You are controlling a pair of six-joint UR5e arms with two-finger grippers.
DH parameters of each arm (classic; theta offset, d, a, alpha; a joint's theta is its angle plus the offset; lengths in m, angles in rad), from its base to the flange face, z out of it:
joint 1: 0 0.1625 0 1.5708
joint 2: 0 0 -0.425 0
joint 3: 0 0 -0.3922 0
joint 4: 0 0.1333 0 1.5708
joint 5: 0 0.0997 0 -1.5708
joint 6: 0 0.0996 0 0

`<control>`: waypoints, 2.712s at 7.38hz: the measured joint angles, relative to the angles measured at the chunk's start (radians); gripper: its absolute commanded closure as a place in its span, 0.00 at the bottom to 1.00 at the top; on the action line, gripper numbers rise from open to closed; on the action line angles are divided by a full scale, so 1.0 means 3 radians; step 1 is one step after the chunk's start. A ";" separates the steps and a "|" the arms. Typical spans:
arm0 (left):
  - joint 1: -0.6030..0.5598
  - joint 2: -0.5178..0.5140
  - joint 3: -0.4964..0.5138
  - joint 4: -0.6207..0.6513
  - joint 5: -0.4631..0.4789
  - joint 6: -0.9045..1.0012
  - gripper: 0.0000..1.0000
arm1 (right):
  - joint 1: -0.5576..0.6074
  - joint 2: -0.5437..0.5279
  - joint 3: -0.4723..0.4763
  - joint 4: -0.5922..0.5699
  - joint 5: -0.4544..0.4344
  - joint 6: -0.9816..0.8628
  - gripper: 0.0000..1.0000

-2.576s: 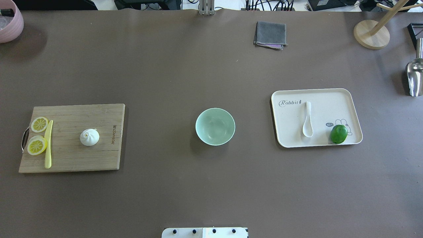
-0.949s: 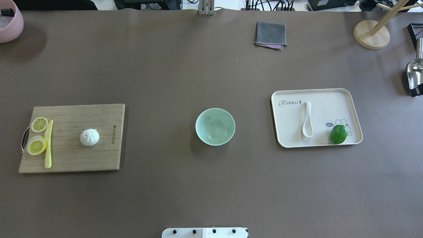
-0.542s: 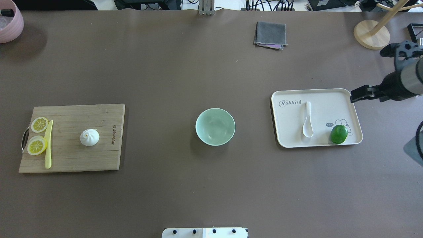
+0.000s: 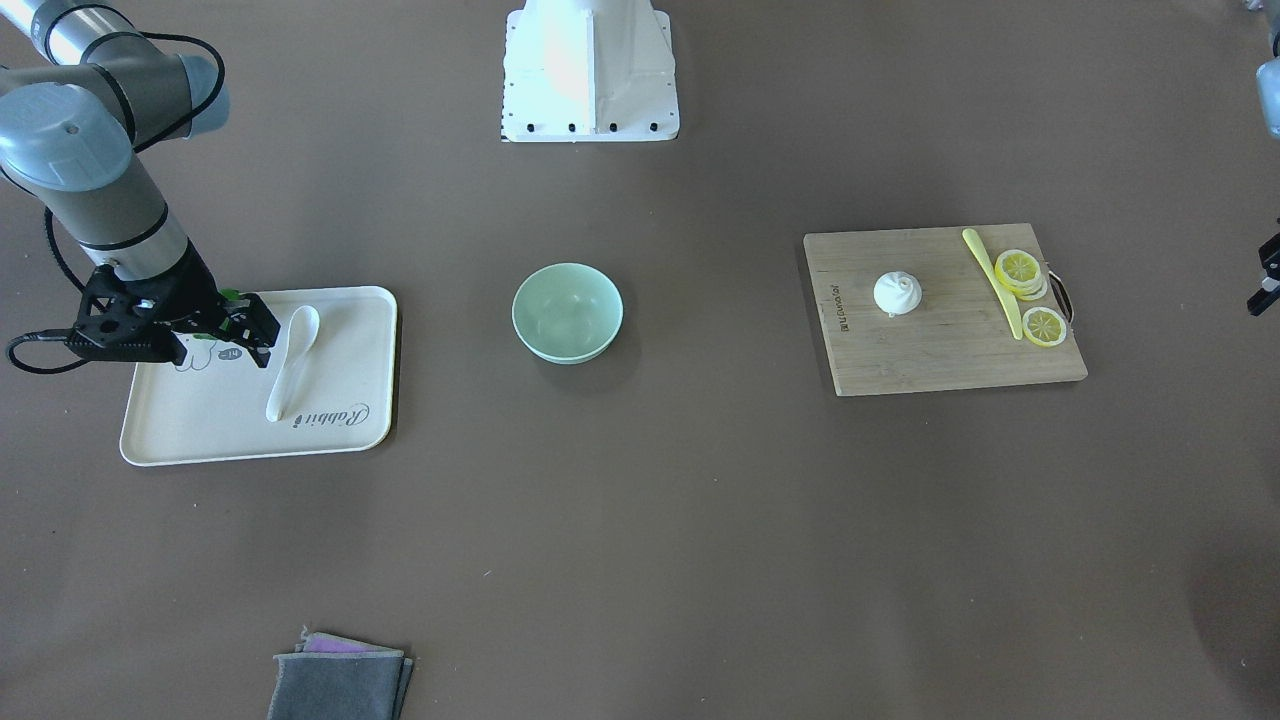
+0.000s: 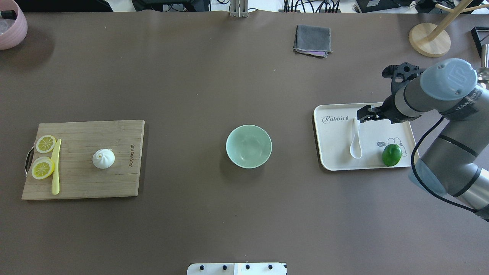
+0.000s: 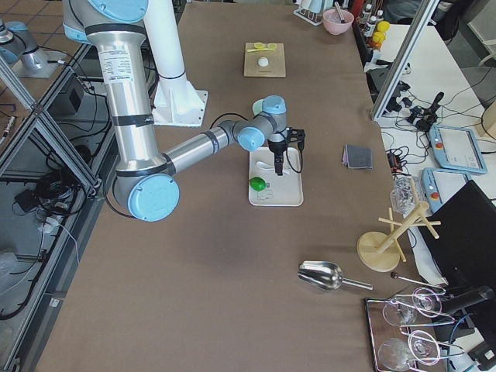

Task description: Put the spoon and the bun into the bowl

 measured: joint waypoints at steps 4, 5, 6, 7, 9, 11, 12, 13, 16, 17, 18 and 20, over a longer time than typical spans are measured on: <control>0.0000 0.0062 0.0001 -0.0110 0.0007 -0.0009 0.02 | -0.0182 0.0047 -0.0287 0.0383 -0.0107 0.0579 0.41; 0.0002 0.0063 0.0003 -0.0114 0.0010 -0.0008 0.02 | -0.0215 0.0053 -0.0285 0.0390 -0.0133 0.0678 0.45; 0.0004 0.0065 0.0005 -0.0115 0.0012 -0.0008 0.02 | -0.0249 0.0053 -0.0282 0.0391 -0.0172 0.0751 0.60; 0.0004 0.0065 0.0007 -0.0115 0.0014 -0.0006 0.02 | -0.0274 0.0054 -0.0277 0.0391 -0.0202 0.0791 0.75; 0.0005 0.0065 0.0010 -0.0118 0.0019 0.0011 0.02 | -0.0294 0.0055 -0.0265 0.0390 -0.0224 0.0820 1.00; 0.0005 0.0065 0.0009 -0.0119 0.0021 0.0017 0.02 | -0.0299 0.0071 -0.0253 0.0388 -0.0230 0.0830 1.00; 0.0005 0.0065 0.0008 -0.0120 0.0021 0.0016 0.02 | -0.0302 0.0122 -0.0241 0.0366 -0.0231 0.0851 1.00; 0.0005 0.0065 0.0007 -0.0121 0.0021 0.0010 0.02 | -0.0306 0.0239 -0.0226 0.0278 -0.0231 0.0928 1.00; 0.0008 0.0065 0.0011 -0.0117 0.0021 0.0002 0.02 | -0.0379 0.0921 -0.0204 -0.0499 -0.0231 0.1504 1.00; 0.0009 0.0065 0.0011 -0.0116 0.0021 0.0000 0.02 | -0.0465 0.1194 -0.0208 -0.0812 -0.0258 0.1780 1.00; 0.0011 0.0065 0.0011 -0.0117 0.0021 -0.0002 0.02 | -0.0596 0.1422 -0.0219 -0.1029 -0.0365 0.2079 1.00; 0.0017 0.0065 0.0012 -0.0118 0.0021 -0.0002 0.02 | -0.0900 0.1740 -0.0275 -0.1251 -0.0672 0.2575 0.92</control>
